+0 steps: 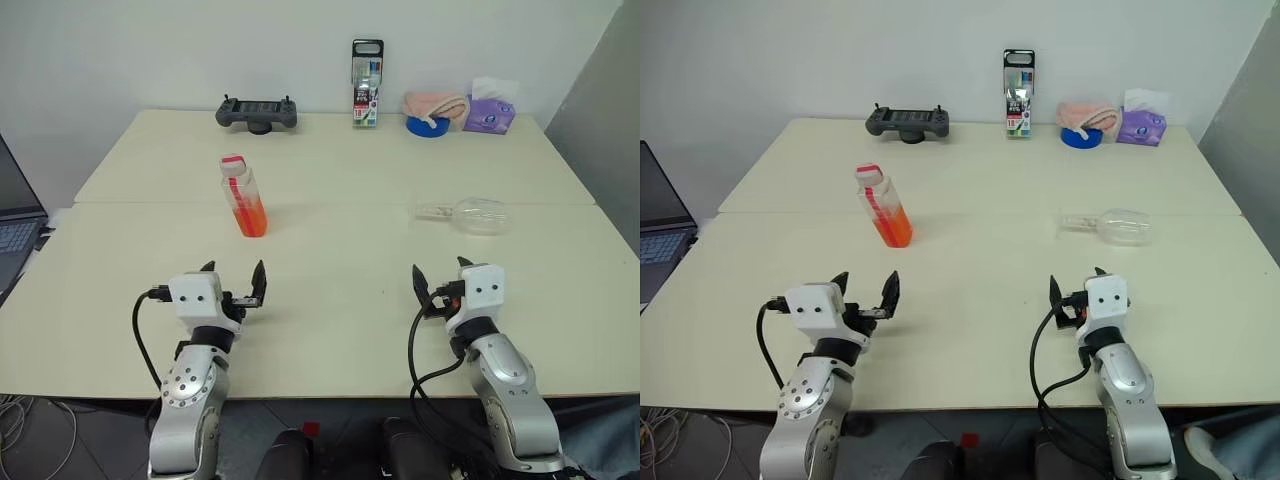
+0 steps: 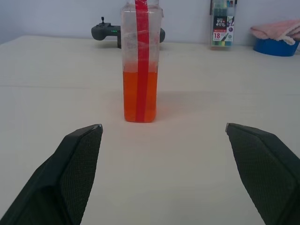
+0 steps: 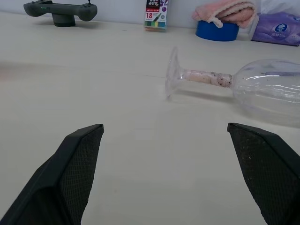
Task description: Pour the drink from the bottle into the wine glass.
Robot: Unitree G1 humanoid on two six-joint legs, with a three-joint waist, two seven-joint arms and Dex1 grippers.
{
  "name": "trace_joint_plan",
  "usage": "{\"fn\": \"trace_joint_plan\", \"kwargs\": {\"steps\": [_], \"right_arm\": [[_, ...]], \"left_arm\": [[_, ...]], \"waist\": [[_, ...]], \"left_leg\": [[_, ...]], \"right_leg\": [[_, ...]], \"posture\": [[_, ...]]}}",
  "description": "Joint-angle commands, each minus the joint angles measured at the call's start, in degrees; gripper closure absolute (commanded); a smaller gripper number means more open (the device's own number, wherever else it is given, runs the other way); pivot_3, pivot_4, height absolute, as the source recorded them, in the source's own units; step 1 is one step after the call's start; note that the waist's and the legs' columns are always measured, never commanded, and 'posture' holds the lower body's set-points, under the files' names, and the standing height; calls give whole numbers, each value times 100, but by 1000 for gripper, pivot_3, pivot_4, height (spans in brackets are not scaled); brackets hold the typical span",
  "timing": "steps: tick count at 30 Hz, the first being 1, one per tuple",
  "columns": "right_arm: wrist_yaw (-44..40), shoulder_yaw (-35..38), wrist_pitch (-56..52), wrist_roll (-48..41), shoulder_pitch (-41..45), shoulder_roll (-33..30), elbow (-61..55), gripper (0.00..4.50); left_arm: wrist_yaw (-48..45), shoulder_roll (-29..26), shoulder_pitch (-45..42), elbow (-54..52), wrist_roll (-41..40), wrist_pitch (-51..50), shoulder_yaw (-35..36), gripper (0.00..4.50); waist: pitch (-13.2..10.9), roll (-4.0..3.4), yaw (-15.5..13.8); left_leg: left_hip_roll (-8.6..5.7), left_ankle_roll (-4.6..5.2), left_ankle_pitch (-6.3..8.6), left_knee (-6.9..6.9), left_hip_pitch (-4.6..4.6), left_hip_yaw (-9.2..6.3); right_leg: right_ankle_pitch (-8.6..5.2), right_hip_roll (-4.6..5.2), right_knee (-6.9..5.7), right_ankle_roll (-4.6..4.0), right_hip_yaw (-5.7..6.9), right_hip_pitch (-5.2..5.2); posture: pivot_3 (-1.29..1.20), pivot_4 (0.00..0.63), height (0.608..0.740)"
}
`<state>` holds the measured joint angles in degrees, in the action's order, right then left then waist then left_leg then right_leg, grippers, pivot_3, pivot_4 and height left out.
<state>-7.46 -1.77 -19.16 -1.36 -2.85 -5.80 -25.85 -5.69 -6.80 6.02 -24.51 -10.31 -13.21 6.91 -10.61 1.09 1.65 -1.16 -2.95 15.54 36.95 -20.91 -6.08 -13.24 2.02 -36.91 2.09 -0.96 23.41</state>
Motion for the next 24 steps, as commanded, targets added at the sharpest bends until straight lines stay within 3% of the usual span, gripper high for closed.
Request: {"fn": "trace_joint_plan", "kwargs": {"steps": [1,8,13,24], "right_arm": [[12,34,40,-56,22,-8,-306,0],[-74,-14,30,-70,47,-67,-264,0],[-719,-594,-134,-195,446,-338,-207,0],[-2051,-987,-743,-981,2718,-557,381,0]], "left_arm": [[-93,-72,37,-317,21,33,-93,15],[94,27,-124,-119,111,92,-65,15],[537,-115,-994,611,464,306,257,15],[72,-634,-3252,2931,408,616,348,15]], "waist": [[0,0,0],[0,0,0],[-1,2,3],[-2,5,1]], "left_leg": [[0,0,0,0,0,0],[0,0,0,0,0,-1],[-1,1,-1,4,2,-2],[-4,0,-1,-1,0,-12]], "right_leg": [[0,0,0,0,0,0],[0,0,-1,0,1,0],[1,-1,-6,0,4,-1],[3,-2,2,3,13,-4]], "posture": [[0,150,740],[0,150,740],[0,150,740],[0,150,740]]}}
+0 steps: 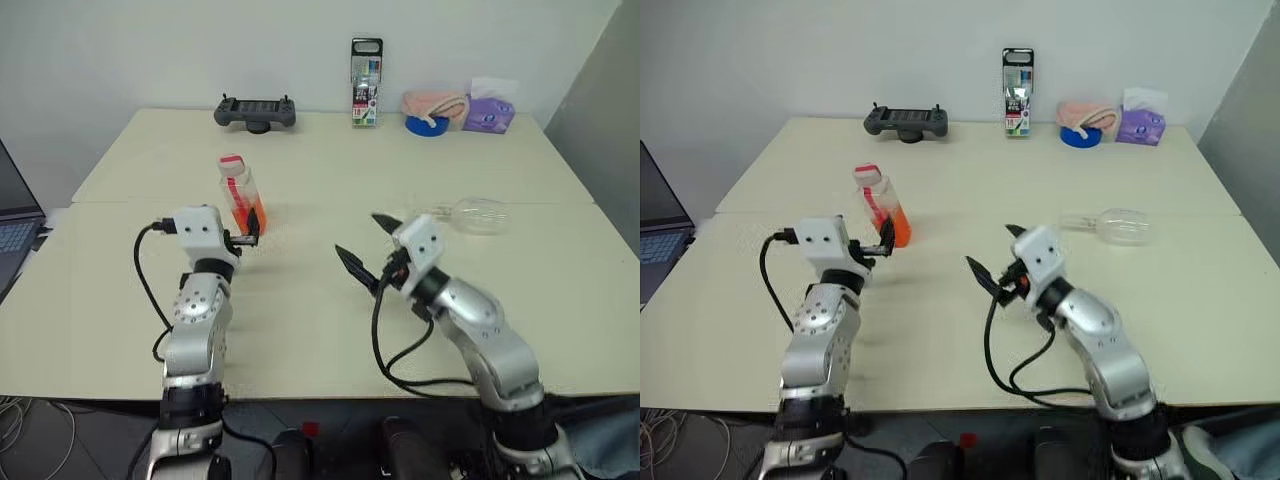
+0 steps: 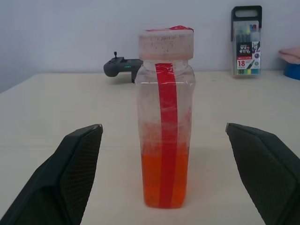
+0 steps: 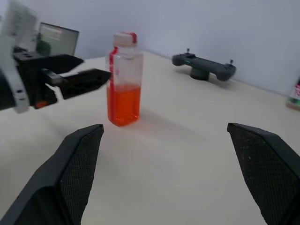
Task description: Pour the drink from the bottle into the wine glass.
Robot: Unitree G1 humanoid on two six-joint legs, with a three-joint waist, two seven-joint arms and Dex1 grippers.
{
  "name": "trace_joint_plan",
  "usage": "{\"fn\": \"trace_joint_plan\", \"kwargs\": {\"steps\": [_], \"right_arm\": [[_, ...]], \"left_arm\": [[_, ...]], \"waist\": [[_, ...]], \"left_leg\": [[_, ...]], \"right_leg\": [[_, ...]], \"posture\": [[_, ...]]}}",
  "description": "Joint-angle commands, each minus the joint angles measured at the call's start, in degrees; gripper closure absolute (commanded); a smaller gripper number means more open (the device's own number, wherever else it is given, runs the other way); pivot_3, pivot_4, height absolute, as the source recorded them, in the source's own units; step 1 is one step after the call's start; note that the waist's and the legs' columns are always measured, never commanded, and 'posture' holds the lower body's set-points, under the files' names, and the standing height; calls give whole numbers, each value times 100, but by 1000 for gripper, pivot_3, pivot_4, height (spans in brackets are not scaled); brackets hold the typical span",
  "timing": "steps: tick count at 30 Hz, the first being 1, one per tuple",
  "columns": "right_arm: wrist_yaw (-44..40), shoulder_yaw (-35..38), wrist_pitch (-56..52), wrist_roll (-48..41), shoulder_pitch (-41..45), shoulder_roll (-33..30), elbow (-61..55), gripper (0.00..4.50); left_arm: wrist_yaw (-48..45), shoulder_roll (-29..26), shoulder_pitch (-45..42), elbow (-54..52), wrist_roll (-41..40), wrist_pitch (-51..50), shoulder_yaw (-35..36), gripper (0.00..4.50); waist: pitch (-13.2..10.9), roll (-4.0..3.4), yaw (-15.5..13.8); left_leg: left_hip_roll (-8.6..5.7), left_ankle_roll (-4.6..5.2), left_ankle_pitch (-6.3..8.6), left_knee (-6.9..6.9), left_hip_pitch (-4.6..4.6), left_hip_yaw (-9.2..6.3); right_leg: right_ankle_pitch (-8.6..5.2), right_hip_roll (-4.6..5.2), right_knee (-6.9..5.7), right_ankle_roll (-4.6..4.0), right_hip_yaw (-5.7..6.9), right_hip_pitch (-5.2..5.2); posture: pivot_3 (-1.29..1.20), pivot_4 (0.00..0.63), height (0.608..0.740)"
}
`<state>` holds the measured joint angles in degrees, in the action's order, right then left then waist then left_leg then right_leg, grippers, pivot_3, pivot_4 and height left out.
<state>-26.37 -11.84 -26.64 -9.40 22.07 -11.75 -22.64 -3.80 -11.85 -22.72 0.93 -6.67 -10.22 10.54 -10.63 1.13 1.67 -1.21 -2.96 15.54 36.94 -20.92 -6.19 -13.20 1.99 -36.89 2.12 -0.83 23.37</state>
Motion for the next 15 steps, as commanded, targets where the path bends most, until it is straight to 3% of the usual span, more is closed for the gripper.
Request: {"fn": "trace_joint_plan", "kwargs": {"steps": [1,15], "right_arm": [[-169,20,15,-194,276,44,100,0],[-54,-25,151,-66,267,67,247,0]], "left_arm": [[-138,-151,-483,543,53,388,-7,15],[-717,-522,-2063,3202,46,1415,-23,15]], "waist": [[0,0,-3],[0,0,-1]], "left_leg": [[0,0,0,-1,0,-2],[-7,-2,1,1,-6,-1]], "right_leg": [[0,0,0,0,3,0],[0,10,-7,2,2,9]], "posture": [[0,150,740],[0,150,740]]}}
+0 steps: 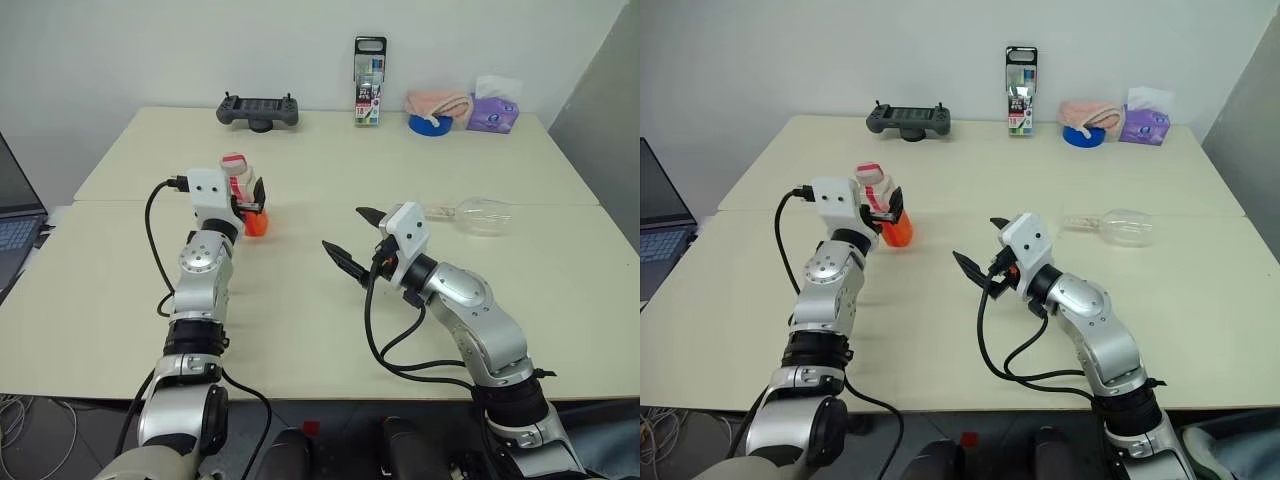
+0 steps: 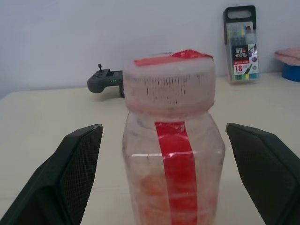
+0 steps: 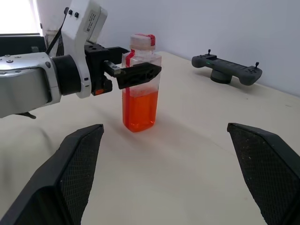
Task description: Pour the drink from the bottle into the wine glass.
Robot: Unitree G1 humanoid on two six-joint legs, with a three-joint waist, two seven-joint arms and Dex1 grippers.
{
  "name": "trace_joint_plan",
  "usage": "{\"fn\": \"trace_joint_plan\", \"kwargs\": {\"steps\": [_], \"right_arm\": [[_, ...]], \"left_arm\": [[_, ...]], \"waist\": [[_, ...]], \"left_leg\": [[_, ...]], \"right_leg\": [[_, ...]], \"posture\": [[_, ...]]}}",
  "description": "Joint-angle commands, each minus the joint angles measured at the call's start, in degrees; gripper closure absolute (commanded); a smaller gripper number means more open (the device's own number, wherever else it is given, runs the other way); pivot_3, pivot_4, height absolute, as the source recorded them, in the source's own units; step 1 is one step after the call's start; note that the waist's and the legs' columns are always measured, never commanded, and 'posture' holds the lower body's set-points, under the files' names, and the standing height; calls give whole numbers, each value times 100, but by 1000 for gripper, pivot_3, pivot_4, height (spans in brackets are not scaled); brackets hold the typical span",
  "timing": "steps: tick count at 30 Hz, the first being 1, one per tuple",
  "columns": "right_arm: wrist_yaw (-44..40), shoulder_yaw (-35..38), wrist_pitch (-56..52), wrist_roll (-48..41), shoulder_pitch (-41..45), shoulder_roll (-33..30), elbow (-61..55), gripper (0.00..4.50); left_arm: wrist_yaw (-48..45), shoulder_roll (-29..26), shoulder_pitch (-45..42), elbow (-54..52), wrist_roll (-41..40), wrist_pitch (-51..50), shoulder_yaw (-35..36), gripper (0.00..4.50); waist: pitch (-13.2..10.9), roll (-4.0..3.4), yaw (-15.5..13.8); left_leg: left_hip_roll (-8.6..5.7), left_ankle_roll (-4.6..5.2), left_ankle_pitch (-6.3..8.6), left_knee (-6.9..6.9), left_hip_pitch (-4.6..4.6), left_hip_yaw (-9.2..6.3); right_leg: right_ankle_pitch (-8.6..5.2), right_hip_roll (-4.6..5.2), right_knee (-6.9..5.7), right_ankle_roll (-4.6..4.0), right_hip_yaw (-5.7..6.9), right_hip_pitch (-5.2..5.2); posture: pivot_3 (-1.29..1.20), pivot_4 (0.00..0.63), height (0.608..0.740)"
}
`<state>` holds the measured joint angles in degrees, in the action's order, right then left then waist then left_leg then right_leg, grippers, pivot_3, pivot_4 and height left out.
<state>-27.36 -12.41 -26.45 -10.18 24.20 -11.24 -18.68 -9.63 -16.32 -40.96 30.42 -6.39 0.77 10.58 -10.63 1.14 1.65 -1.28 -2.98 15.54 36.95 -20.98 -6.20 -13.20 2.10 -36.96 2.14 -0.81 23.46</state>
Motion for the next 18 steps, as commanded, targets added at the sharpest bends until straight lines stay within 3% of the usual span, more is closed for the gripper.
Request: {"fn": "trace_joint_plan", "kwargs": {"steps": [1,6,9,15,18], "right_arm": [[52,33,123,14,51,15,-155,0],[96,31,81,38,-26,-24,-240,0],[142,39,50,29,-110,-25,-319,0],[189,158,92,26,33,-82,-262,0],[156,477,-159,-156,268,-266,-394,0]], "left_arm": [[-150,-77,-305,398,41,390,-40,15],[-196,-85,-464,830,111,790,-62,15],[-184,-90,-474,912,161,937,-76,614],[-237,-212,-659,1267,173,1165,-23,2548],[-593,-278,-843,1306,-14,1172,20,2709]], "waist": [[0,0,1],[0,0,1],[0,0,0],[0,0,1],[-1,1,3]], "left_leg": [[0,0,0,-1,0,1],[1,0,0,-2,-1,0],[1,0,0,-2,-1,-1],[0,0,0,0,-1,0],[0,0,0,0,-2,1]], "right_leg": [[0,0,1,0,-1,0],[4,0,-1,-7,-1,4],[4,0,-1,-7,0,4],[3,1,-3,-2,-1,4],[3,0,-4,-2,0,5]], "posture": [[0,150,740],[0,150,740],[0,150,740],[0,150,740],[0,150,740]]}}
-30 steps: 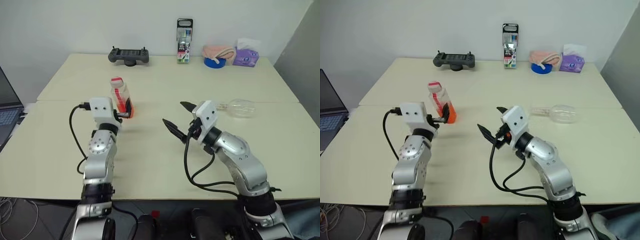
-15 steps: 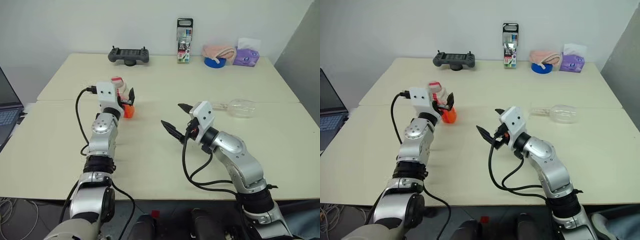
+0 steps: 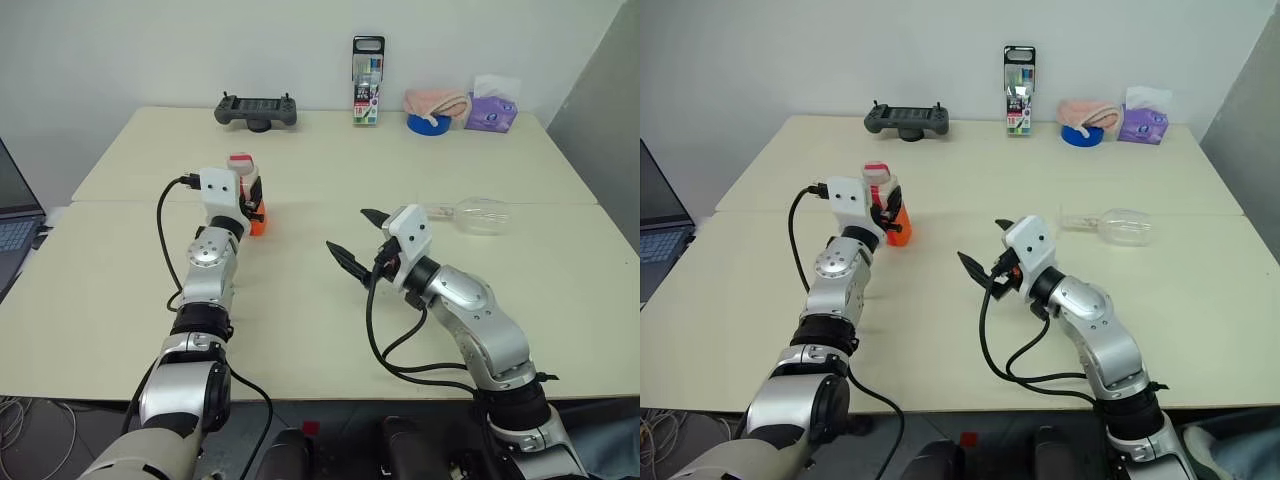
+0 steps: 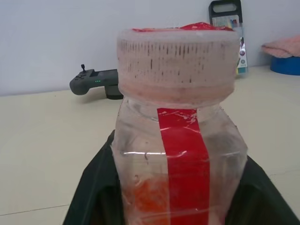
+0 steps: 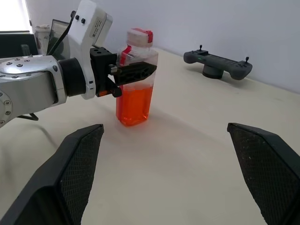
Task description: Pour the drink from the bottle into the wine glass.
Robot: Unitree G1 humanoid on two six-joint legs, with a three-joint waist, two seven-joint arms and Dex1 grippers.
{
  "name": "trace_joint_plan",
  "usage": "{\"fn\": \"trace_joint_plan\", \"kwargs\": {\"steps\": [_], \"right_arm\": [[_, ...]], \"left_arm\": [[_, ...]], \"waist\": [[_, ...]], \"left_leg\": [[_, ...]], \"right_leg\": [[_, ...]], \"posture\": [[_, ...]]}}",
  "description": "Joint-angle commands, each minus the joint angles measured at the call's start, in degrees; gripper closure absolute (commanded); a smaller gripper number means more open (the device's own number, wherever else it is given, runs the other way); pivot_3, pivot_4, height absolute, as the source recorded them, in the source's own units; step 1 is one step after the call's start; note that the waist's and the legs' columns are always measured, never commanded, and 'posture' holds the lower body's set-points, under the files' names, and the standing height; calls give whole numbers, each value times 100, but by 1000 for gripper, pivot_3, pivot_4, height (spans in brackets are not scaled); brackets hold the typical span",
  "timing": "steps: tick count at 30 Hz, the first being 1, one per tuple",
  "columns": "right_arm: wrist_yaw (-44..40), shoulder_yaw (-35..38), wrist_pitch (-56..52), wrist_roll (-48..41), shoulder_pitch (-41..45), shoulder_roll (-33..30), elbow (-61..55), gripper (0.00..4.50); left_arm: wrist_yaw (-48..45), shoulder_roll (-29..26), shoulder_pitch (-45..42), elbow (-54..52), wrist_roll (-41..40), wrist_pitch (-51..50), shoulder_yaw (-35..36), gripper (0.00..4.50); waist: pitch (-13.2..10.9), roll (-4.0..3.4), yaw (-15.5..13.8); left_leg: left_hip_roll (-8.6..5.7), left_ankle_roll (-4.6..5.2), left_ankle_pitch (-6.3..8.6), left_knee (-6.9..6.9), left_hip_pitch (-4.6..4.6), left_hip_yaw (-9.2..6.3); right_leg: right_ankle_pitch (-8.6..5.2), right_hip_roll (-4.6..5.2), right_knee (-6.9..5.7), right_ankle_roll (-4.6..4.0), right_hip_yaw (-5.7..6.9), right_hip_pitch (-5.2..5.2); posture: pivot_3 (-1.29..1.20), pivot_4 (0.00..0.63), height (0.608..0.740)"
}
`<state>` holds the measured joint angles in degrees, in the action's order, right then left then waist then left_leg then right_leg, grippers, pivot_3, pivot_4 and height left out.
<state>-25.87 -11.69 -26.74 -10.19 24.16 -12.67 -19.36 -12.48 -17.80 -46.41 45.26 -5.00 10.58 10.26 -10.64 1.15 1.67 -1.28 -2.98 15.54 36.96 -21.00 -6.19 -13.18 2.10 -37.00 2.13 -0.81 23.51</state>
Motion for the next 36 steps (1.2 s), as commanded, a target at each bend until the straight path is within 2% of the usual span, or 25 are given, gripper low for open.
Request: {"fn": "trace_joint_plan", "kwargs": {"steps": [1,5,7,10,15,21,35,36], "right_arm": [[-14,503,-241,-238,328,-185,-399,0],[-415,1162,-1485,-1327,1008,-639,-809,0],[-571,1319,-2076,-1708,1403,-951,-863,0],[-528,1847,-2801,-2436,2004,-1125,-760,0],[-515,1903,-3516,-3057,2119,-1416,-1011,0],[-120,1722,-3842,-3261,1916,-1344,-1308,0],[690,1386,-3584,-2861,1755,-991,-1346,0],[714,1360,-3596,-2828,1751,-1011,-1343,172]], "left_arm": [[-471,-134,-331,-217,-242,166,63,2709],[-2245,-24,-111,-1350,-1195,-683,-153,2712],[-2763,-66,159,-2062,-1245,-714,-453,2713],[-3187,22,638,-3429,-1550,-1439,-959,2714],[-3367,99,1097,-4424,-1788,-2135,-1309,2715],[-3523,159,1293,-4775,-1912,-2466,-1480,2715],[-3776,221,1295,-4681,-1719,-2355,-1745,2715],[-3776,227,1285,-4656,-1705,-2344,-1749,2715]], "waist": [[0,0,0],[-3,1,-3],[-3,1,10],[-3,1,11],[-3,1,26],[-3,1,10],[-3,1,11],[-3,1,11]], "left_leg": [[0,0,0,0,-1,0],[-2,0,0,2,-21,-3],[-2,-2,-1,8,-57,-6],[0,-19,-11,6,-80,-5],[1,3,1,2,-83,0],[0,9,-4,15,-78,-2],[-1,9,-5,27,-78,0],[-1,9,-5,27,-78,0]], "right_leg": [[0,0,0,0,0,0],[10,1,4,-17,3,12],[13,4,0,-20,5,46],[14,6,-3,-22,2,70],[14,6,-2,-21,-3,75],[14,1,-17,-21,0,69],[15,1,-17,-20,-3,66],[15,1,-17,-20,-3,66]], "posture": [[0,150,740],[0,150,740],[0,150,740],[0,150,740],[0,150,740],[0,150,740],[0,150,740],[0,150,740]]}}
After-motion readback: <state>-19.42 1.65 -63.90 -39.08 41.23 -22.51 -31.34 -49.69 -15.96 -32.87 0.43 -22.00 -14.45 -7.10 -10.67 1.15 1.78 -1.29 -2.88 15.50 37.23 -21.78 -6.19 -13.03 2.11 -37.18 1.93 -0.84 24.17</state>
